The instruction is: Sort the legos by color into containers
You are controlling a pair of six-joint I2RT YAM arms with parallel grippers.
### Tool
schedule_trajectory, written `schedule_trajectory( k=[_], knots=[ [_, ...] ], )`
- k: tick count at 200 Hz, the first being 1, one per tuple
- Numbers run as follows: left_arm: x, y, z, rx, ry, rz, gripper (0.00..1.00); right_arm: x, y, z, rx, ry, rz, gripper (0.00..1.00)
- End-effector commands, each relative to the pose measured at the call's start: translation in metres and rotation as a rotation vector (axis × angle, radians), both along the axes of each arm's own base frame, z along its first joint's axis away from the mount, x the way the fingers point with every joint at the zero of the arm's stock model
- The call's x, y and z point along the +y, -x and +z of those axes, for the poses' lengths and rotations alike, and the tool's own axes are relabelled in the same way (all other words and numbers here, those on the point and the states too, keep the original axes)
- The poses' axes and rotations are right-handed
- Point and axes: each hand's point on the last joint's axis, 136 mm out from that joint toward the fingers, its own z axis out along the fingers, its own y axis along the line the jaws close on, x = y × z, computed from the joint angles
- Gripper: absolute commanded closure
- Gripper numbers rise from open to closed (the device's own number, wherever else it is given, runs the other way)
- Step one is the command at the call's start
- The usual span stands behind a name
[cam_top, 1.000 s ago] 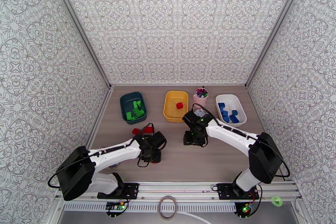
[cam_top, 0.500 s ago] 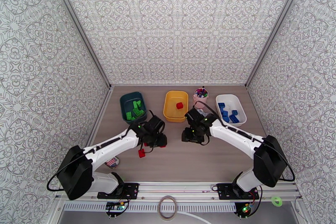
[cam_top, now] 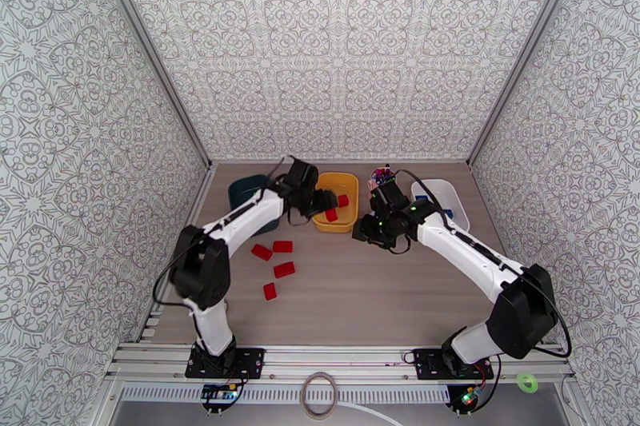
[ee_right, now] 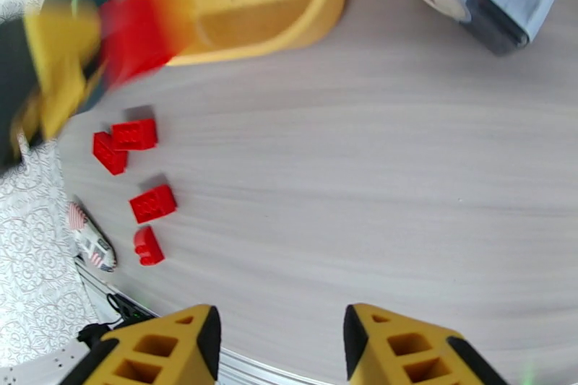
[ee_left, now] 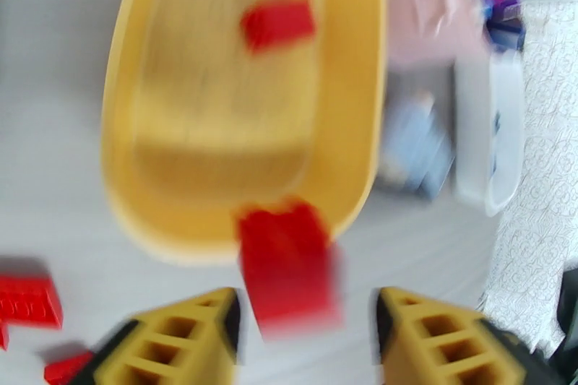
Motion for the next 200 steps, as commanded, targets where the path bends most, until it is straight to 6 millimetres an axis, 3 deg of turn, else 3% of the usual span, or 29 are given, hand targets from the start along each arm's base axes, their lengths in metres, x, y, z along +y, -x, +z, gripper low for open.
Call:
schedule_trajectory(
  k=[1, 29, 66, 121, 200],
  knots=[
    [0.006, -0.01, 0.005, 0.017, -0.028, -0.029, 0.25, -0.002, 0.003, 0.013, -0.005, -0.015, 0.006, 0.48],
    [0.011, -0.011, 0.019, -0.013, -0.058, -0.045, 0.23, -0.004, 0.006, 0.011, -0.003, -0.005, 0.012, 0.44],
    [0.031, 0.014, 0.025, -0.027, -0.129, -0.023, 0.21, -0.002, 0.005, 0.005, 0.005, 0.009, 0.043, 0.41],
    [0.081, 0.079, 0.012, 0.015, -0.269, 0.059, 0.18, 0.02, -0.001, -0.002, 0.019, 0.004, 0.124, 0.4],
    [0.155, 0.186, -0.024, 0.158, -0.41, 0.235, 0.16, 0.083, 0.009, -0.02, 0.062, 0.026, 0.276, 0.4]
  ],
)
